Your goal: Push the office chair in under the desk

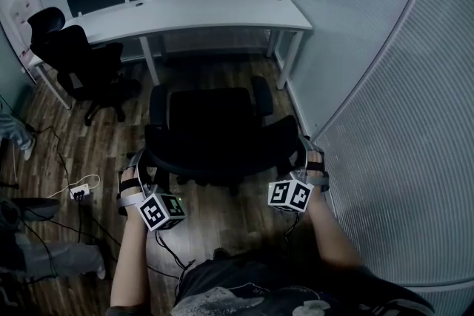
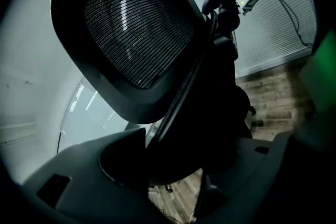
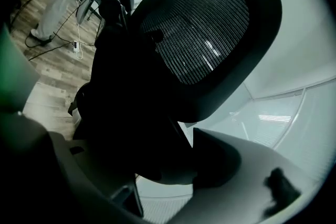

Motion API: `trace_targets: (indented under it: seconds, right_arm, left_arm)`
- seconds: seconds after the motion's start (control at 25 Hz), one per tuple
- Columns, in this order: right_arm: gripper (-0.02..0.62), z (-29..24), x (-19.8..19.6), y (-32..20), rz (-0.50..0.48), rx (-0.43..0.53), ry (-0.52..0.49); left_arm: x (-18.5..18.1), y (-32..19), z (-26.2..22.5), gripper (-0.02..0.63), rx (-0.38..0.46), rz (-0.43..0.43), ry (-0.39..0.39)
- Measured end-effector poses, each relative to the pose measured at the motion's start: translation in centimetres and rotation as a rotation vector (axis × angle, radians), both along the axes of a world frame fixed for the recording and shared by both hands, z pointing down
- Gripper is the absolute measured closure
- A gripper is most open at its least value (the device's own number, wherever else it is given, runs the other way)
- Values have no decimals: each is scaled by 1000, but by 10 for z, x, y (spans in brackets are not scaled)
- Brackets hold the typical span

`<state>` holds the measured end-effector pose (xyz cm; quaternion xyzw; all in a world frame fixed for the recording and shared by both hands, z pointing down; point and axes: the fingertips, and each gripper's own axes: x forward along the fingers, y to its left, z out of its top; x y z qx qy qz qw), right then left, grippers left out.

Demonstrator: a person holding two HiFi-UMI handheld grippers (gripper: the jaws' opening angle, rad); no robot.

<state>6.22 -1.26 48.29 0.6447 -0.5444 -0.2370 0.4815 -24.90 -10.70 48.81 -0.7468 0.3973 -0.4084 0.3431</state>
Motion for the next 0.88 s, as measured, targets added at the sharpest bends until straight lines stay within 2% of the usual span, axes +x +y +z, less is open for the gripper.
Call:
trace_targets:
  seconds: [0.44, 0.88]
  right_arm:
    - [316, 8, 13, -51, 36, -48, -10]
    - [316, 6, 40, -137, 4, -44, -24]
  left_arm:
    - [13, -56, 6, 330, -22, -7, -8]
    - [39, -145, 6, 328, -66, -80, -32]
